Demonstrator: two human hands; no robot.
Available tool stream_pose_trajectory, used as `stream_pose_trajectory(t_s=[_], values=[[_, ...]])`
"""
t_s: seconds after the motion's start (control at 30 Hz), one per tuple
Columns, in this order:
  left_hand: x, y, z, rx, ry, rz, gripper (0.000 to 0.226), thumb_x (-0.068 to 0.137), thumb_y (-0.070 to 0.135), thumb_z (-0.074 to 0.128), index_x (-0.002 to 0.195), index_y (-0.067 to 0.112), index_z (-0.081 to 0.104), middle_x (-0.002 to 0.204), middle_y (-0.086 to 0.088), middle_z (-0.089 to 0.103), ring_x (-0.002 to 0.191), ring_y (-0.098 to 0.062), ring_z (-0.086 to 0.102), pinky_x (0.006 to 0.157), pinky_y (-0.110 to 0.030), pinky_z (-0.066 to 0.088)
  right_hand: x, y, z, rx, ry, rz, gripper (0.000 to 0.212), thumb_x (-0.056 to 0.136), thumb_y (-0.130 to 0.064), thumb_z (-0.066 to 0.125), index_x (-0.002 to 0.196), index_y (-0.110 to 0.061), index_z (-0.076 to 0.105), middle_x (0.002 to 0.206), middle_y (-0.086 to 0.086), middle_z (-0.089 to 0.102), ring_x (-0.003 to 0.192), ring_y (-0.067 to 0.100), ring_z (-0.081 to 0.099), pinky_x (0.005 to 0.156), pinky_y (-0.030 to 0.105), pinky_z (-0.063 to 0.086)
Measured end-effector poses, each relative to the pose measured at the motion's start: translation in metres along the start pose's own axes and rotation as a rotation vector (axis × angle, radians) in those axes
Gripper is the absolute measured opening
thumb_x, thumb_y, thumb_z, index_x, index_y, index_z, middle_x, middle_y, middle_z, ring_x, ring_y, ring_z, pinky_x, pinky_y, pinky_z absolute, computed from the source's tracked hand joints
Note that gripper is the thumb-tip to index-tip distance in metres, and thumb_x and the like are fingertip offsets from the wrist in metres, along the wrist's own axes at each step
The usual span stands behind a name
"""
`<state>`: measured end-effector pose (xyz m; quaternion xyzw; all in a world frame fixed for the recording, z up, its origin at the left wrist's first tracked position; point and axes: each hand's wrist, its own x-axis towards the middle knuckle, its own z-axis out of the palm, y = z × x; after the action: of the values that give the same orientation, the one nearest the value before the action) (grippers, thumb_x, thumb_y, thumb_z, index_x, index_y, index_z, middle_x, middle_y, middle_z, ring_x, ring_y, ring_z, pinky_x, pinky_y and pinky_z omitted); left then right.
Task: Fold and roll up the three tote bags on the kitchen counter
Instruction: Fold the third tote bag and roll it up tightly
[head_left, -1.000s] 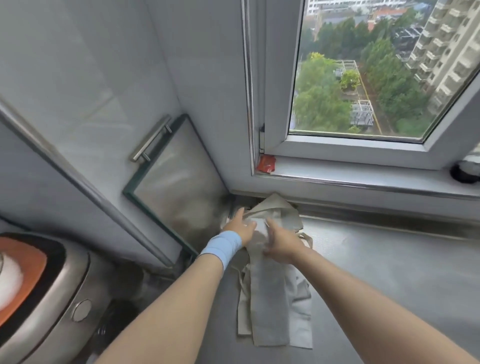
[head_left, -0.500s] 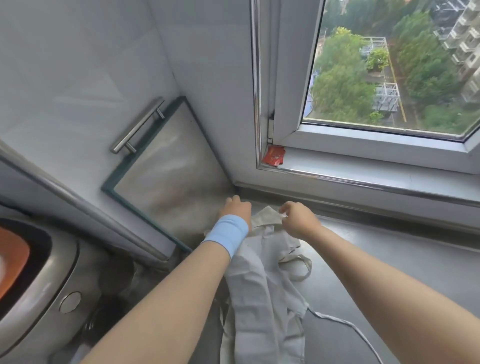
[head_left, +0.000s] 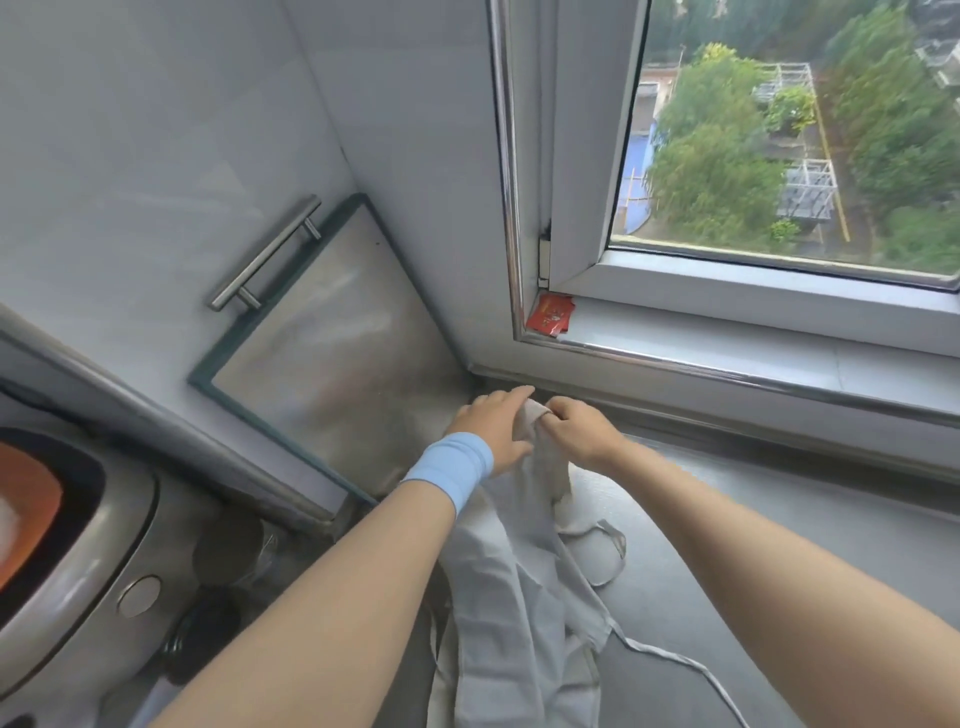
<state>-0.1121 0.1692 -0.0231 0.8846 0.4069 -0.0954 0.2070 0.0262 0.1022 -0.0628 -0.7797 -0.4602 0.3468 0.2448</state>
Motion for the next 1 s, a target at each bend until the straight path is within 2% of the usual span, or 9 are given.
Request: stream_pose_trajectory(t_s=[0.17,0.27,0.37,0.5,0.57,0.63,0.77,0.83,1.0], values=[[-0.026,0.017,-0.037,-0.103,0.109,-0.042,0.022,0.095,0.023,0.047,0.113,0.03,0.057,0.114,-0.003,0.064,0.101,-0.028,0.059,0.085,-0.035,0.049,-0.034,-0.028,-0.037,0.094,0.091,-0.13,0.015,0.086,-0.038,0.067,0.086,-0.024,0.062,0.075,-0.012,0.061,0.073,0.011,0.056,0.062,0.026,0.042],[-0.053,0.025,-0.061,-0.116,0.067,-0.054,0.035,0.089,0.007,0.045,0.11,0.028,0.063,0.112,-0.003,0.065,0.095,-0.027,0.06,0.081,-0.031,0.049,-0.064,-0.032,-0.053,0.048,-0.012,-0.059,0.021,0.071,-0.03,0.079,0.088,-0.024,0.068,0.082,-0.005,0.071,0.075,0.015,0.067,0.065,0.03,0.054],[-0.085,0.026,-0.077,-0.087,0.062,-0.03,0.038,0.085,0.0,0.047,0.11,0.022,0.066,0.113,-0.006,0.066,0.097,-0.026,0.06,0.082,-0.029,0.047,-0.101,-0.033,-0.062,-0.177,-0.06,0.06,0.008,0.074,-0.022,0.073,0.077,-0.016,0.071,0.068,-0.001,0.07,0.07,0.022,0.067,0.055,0.025,0.048],[-0.131,0.033,-0.083,-0.155,0.015,-0.031,0.025,0.087,0.03,0.046,0.1,0.021,0.065,0.111,-0.006,0.066,0.089,-0.024,0.057,0.081,-0.028,0.045,-0.148,-0.043,-0.071,-0.177,0.129,0.042,0.017,0.086,-0.024,0.067,0.072,-0.014,0.066,0.069,0.001,0.063,0.069,0.019,0.056,0.054,0.027,0.038],[-0.156,0.042,-0.079,-0.144,-0.048,0.024,0.05,0.072,0.062,0.044,0.103,0.025,0.061,0.103,0.0,0.066,0.088,-0.022,0.059,0.082,-0.03,0.048,-0.177,-0.052,-0.072,-0.193,0.213,0.019,0.016,0.086,-0.019,0.062,0.07,-0.017,0.062,0.07,-0.001,0.063,0.069,0.019,0.057,0.051,0.026,0.038],[-0.164,0.049,-0.071,-0.048,-0.005,0.121,0.059,0.068,0.075,0.048,0.112,0.036,0.054,0.105,0.009,0.065,0.092,-0.019,0.062,0.082,-0.033,0.05,-0.192,-0.06,-0.075,-0.182,0.258,-0.017,0.018,0.088,-0.017,0.056,0.07,-0.02,0.057,0.069,-0.005,0.059,0.071,0.019,0.056,0.052,0.026,0.038],[-0.182,0.075,-0.059,0.039,0.15,0.263,0.027,0.09,0.057,0.045,0.092,0.035,0.058,0.099,0.003,0.063,0.094,-0.022,0.061,0.075,-0.033,0.047,-0.242,-0.074,-0.085,-0.199,0.341,-0.063,0.011,0.085,-0.02,0.056,0.091,-0.021,0.065,0.085,-0.002,0.065,0.083,0.021,0.059,0.066,0.029,0.041],[-0.191,0.094,-0.058,-0.033,0.173,0.281,0.02,0.095,0.042,0.043,0.085,0.032,0.058,0.095,0.0,0.066,0.086,-0.024,0.06,0.071,-0.031,0.045,-0.261,-0.071,-0.093,-0.192,0.386,-0.046,0.024,0.076,-0.014,0.057,0.097,-0.022,0.067,0.092,0.0,0.068,0.089,0.021,0.061,0.071,0.03,0.047],[-0.188,0.121,-0.057,-0.179,0.127,0.327,0.021,0.089,0.019,0.051,0.101,0.034,0.061,0.098,-0.002,0.066,0.087,-0.028,0.063,0.078,-0.033,0.051,-0.285,-0.049,-0.123,-0.663,0.645,0.164,0.023,0.093,-0.041,0.053,0.103,-0.031,0.071,0.11,0.007,0.058,0.108,0.029,0.048,0.085,0.037,0.04]])
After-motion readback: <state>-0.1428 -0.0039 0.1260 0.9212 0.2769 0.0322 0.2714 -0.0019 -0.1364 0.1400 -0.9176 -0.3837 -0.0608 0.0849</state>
